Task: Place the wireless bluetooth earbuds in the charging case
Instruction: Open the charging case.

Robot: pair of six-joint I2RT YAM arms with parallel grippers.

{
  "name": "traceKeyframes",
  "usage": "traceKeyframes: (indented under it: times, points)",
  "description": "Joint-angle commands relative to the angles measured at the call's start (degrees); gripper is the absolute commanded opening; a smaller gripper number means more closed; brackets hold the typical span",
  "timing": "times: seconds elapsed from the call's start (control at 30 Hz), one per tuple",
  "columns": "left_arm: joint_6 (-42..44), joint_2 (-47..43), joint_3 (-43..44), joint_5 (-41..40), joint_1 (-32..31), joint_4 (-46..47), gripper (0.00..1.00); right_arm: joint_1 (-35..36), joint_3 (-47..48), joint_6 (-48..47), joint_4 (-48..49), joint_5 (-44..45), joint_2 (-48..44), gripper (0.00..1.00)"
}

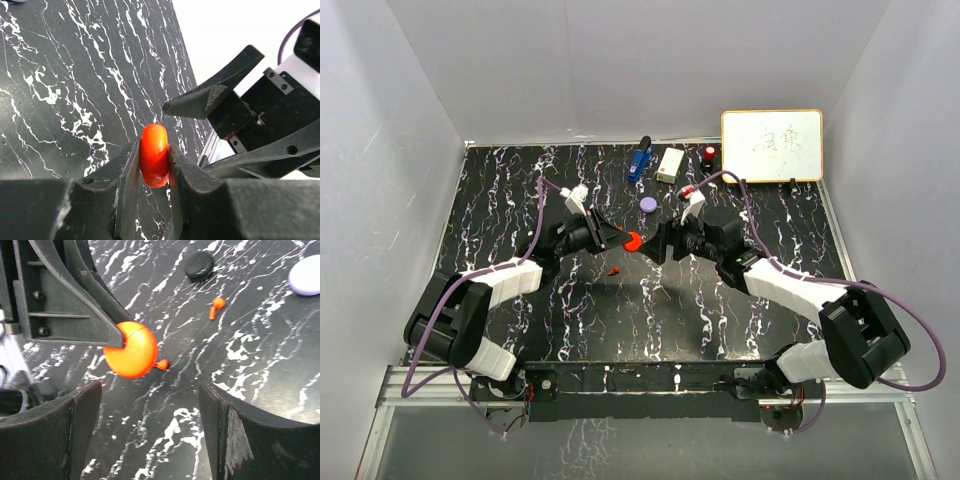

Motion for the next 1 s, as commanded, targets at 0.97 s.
traceKeyframes:
  times: [0.97]
  points:
    - [-14.19, 5.00, -4.34, -3.86, -0.10, 26.10, 0.00, -6.67, -5.37, 47.78, 54.90, -15.36, 22.37, 0.43]
